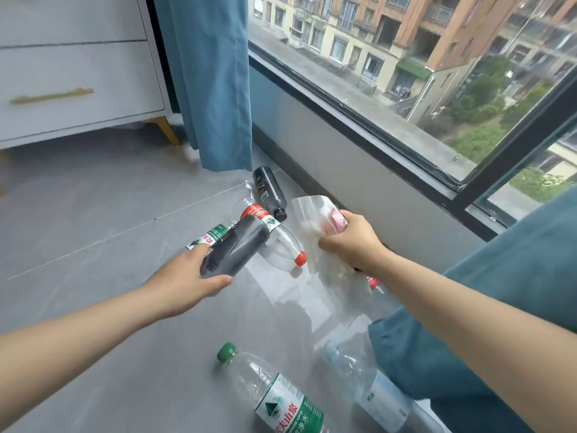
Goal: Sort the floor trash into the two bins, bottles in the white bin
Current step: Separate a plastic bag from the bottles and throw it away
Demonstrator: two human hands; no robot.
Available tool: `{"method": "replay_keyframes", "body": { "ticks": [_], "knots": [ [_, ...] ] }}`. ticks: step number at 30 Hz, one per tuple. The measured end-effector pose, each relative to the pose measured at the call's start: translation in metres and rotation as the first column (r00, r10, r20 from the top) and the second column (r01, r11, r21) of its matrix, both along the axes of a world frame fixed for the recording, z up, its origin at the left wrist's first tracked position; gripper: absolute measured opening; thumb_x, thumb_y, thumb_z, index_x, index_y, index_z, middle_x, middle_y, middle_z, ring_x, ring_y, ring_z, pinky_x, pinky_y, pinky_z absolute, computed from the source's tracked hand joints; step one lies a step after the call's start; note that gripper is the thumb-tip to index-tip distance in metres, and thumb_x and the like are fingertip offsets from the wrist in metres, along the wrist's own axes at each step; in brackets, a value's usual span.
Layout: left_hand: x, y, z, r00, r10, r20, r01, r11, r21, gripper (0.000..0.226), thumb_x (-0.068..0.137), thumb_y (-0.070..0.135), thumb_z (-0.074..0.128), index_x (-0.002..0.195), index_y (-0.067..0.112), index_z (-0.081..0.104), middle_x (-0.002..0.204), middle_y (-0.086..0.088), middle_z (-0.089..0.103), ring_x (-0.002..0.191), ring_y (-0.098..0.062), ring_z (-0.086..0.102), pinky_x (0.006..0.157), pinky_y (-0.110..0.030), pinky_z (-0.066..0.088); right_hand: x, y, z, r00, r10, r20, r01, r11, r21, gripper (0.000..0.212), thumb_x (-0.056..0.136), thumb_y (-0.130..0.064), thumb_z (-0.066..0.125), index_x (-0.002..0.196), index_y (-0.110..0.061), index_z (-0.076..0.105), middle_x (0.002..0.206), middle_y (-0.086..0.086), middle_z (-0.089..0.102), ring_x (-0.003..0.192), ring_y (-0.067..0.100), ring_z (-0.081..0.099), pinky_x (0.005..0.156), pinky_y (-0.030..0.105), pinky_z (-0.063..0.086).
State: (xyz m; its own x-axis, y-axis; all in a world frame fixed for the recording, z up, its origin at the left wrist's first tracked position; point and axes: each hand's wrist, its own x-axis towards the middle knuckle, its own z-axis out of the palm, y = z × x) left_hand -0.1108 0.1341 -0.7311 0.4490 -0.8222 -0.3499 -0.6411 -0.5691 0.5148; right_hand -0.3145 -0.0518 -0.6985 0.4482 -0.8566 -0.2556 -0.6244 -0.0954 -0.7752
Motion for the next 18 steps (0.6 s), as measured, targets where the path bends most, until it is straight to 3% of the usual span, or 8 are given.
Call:
{"method": "replay_keyframes", "body": {
  "ticks": [4,7,10,15,18],
  "knots": [
    [0.011,-0.011,0.032,0.993,0.073,-0.098,-0.080,0.994,-0.078,0.041,0.082,0.046,0.065,0.114,0.028,0.046,0.086,0.003,0.064,0.059,-0.020,0.064,0.049,-0.027,0.047,0.014,-0.008,0.034,0.993,-0.058,0.098,0.061,0.998,-0.031,0.018,0.071,-0.006,0.064,0.087,0.000,0.055,0.070,0.006,0.052,0.059,0.021,0.050,0.055,0.029,0.044],
    [0.020,-0.026,0.052,0.982,0.138,-0.127,-0.156,0.976,-0.154,0.044,0.081,0.046,0.067,0.115,0.025,0.049,0.086,0.008,0.062,0.069,-0.013,0.061,0.061,-0.028,0.046,0.025,-0.018,0.059,0.982,-0.076,0.172,0.084,0.996,-0.039,0.016,0.073,-0.007,0.065,0.086,-0.005,0.056,0.071,0.007,0.056,0.060,0.021,0.053,0.054,0.030,0.047],
    [0.029,-0.043,0.068,0.956,0.198,-0.215,-0.243,0.947,-0.208,0.046,0.080,0.046,0.069,0.115,0.025,0.051,0.088,0.005,0.064,0.071,-0.018,0.063,0.071,-0.036,0.054,0.039,-0.030,0.078,0.978,-0.067,0.200,0.077,0.996,-0.044,0.014,0.073,-0.009,0.066,0.081,-0.010,0.054,0.069,0.006,0.055,0.059,0.020,0.052,0.054,0.030,0.045],
    [0.052,-0.079,0.103,0.918,0.239,-0.315,-0.325,0.911,-0.255,0.042,0.082,0.043,0.069,0.115,0.025,0.049,0.093,-0.003,0.065,0.073,-0.029,0.068,0.072,-0.047,0.059,0.067,-0.059,0.107,0.970,-0.062,0.236,0.069,0.997,-0.023,0.019,0.074,-0.008,0.069,0.087,-0.001,0.057,0.068,0.006,0.056,0.057,0.018,0.052,0.053,0.030,0.044],
    [0.068,-0.101,0.137,0.864,0.231,-0.448,-0.386,0.875,-0.291,0.041,0.079,0.040,0.072,0.110,0.022,0.051,0.097,-0.007,0.064,0.071,-0.031,0.067,0.069,-0.049,0.059,0.085,-0.078,0.133,0.963,-0.087,0.255,0.095,0.995,-0.018,0.024,0.073,-0.010,0.071,0.089,0.002,0.057,0.068,0.007,0.057,0.058,0.018,0.053,0.055,0.032,0.045]
  ]
}}
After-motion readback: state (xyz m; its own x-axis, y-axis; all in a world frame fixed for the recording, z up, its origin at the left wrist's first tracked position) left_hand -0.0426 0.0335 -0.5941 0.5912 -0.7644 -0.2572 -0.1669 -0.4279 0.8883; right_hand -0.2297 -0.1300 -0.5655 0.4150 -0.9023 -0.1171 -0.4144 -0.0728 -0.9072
